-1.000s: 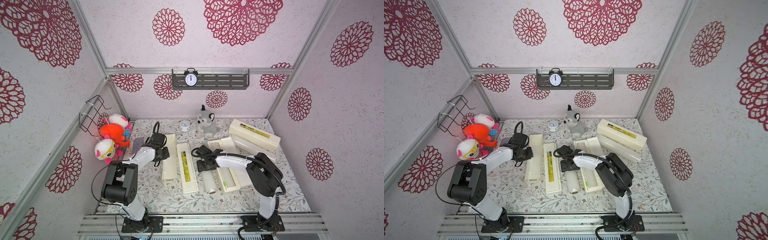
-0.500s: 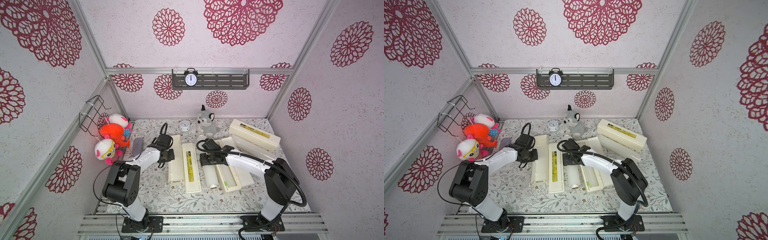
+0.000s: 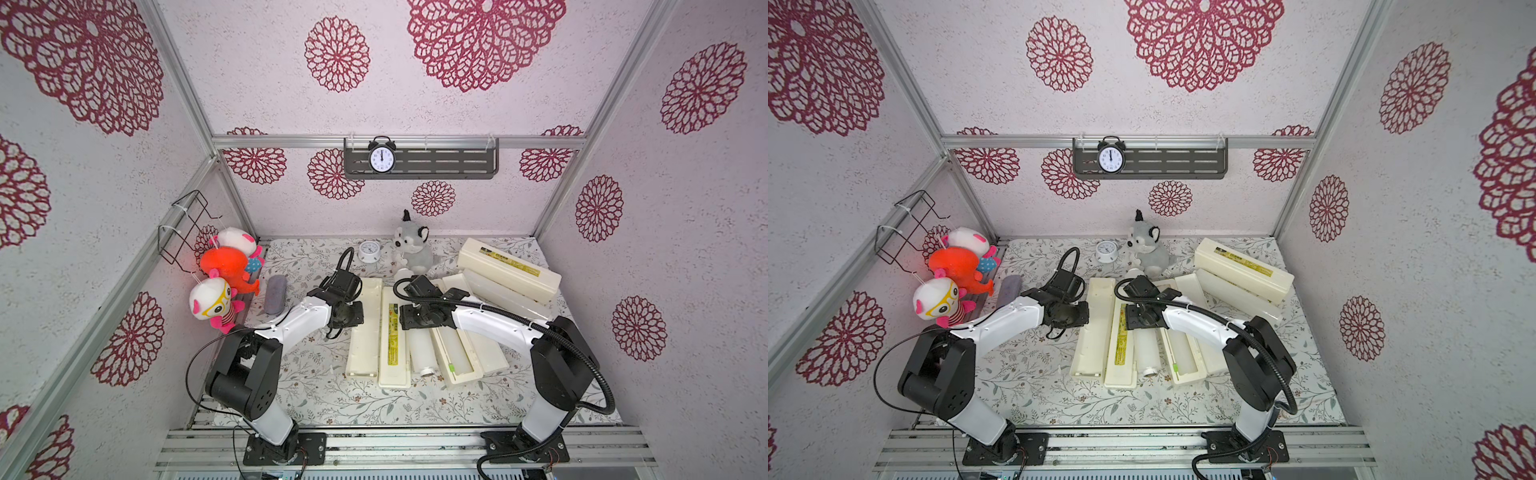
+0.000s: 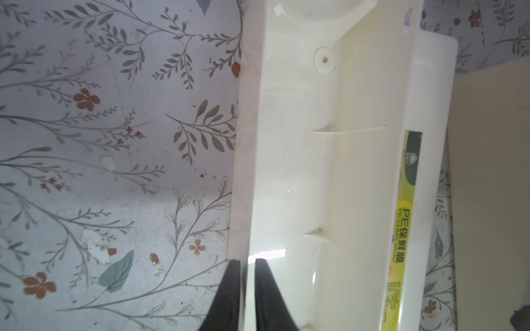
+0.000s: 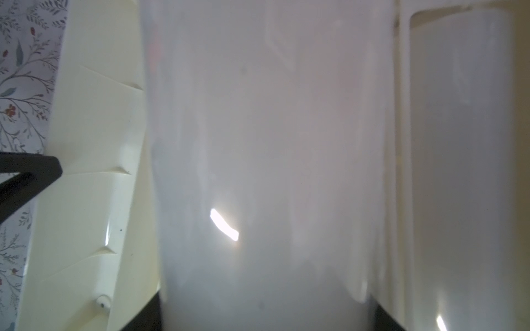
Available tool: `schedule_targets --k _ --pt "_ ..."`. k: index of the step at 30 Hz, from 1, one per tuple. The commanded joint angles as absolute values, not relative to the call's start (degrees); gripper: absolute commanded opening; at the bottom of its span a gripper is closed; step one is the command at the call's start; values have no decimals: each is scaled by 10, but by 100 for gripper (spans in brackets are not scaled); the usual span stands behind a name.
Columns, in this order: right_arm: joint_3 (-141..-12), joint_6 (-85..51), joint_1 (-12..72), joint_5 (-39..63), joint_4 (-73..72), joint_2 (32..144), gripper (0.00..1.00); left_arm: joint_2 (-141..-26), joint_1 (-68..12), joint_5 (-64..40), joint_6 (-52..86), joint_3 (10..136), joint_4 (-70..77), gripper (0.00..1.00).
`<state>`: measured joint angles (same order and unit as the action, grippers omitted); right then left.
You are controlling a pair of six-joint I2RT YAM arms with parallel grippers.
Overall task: Put plastic wrap rolls into dispensers
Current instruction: Pick up the plastic wrap from the center of the board.
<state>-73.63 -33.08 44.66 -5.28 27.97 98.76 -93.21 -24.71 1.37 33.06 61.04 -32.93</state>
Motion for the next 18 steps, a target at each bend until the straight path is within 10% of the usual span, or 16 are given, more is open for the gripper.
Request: schedule_targets --k 1,18 --pt "-782 -333 444 -53 237 941 41 -913 -246 38 331 624 -355 16" --pt "-848 -464 451 81 84 1003 39 -785 -115 -84 362 513 -253 27"
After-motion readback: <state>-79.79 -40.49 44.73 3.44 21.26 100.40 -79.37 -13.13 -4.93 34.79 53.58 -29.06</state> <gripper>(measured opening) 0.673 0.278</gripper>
